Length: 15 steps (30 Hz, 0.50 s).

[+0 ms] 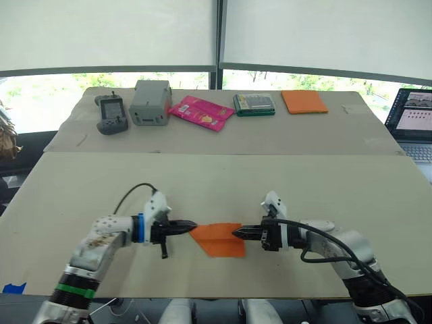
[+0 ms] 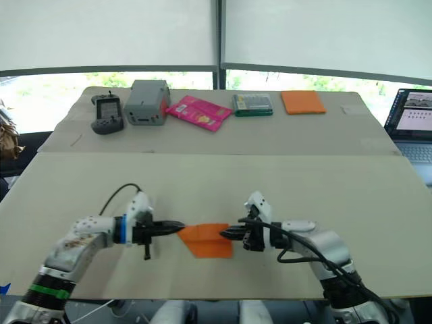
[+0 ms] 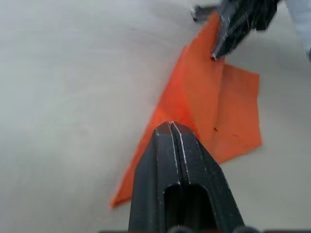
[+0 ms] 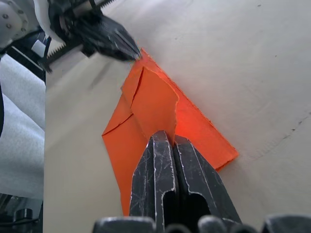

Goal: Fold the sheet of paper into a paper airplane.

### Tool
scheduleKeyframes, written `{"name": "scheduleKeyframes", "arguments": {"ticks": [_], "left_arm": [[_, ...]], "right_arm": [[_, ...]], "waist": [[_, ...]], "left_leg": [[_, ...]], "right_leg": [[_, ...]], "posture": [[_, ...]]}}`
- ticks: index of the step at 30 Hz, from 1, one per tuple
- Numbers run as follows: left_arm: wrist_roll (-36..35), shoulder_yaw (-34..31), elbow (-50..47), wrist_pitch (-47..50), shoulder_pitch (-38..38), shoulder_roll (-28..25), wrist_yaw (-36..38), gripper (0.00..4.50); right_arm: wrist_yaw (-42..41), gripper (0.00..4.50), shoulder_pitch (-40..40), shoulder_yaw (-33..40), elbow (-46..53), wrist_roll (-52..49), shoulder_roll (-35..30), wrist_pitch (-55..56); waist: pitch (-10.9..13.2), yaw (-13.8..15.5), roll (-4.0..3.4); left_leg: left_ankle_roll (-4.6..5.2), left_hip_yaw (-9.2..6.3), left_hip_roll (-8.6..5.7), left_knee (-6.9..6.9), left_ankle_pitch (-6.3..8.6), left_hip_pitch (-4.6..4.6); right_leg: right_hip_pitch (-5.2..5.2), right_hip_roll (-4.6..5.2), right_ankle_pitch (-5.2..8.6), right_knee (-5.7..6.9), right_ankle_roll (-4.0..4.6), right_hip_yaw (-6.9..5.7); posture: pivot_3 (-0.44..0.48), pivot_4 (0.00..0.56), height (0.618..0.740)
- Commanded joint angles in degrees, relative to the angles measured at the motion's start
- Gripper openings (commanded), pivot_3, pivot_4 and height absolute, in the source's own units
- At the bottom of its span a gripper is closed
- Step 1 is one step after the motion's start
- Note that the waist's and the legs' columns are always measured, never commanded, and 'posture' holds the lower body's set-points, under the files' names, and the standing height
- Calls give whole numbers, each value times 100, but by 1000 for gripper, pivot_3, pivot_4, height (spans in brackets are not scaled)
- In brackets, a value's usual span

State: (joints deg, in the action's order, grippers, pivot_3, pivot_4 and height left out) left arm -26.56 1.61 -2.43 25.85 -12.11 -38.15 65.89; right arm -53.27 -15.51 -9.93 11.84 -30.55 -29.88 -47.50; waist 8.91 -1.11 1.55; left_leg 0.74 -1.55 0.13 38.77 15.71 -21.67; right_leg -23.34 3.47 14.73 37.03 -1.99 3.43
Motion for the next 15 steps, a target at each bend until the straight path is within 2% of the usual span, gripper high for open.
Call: {"name": "scheduleKeyframes", "arguments": {"ticks": [1,5,10,15], "left_arm": [[-606,-621,-226,489,-171,-290,106,0],[-830,-927,-199,751,-188,-478,64,0],[-841,-970,-266,826,-117,-486,-35,0],[-833,-890,-460,867,28,-409,-143,0]], "right_arm": [[-192,24,-269,234,166,-28,-126,420],[-276,24,-695,316,60,201,-237,1015],[-491,24,-1374,140,-342,910,-366,2260],[-285,24,-2016,-310,-1280,2525,-404,5014]], "waist": [[14,1,-2],[30,6,-3],[31,9,-4],[31,0,-4]], "left_leg": [[0,0,-1,2,0,-4],[0,0,-8,3,0,-10],[-7,3,-11,8,-4,-60],[-12,8,-10,4,-7,-73]], "right_leg": [[-3,0,0,1,0,0],[-6,7,0,-3,0,0],[-71,8,-5,15,4,2],[-92,7,-8,17,9,3]], "posture": [[0,150,740],[0,150,740],[0,150,740],[0,150,740]]}}
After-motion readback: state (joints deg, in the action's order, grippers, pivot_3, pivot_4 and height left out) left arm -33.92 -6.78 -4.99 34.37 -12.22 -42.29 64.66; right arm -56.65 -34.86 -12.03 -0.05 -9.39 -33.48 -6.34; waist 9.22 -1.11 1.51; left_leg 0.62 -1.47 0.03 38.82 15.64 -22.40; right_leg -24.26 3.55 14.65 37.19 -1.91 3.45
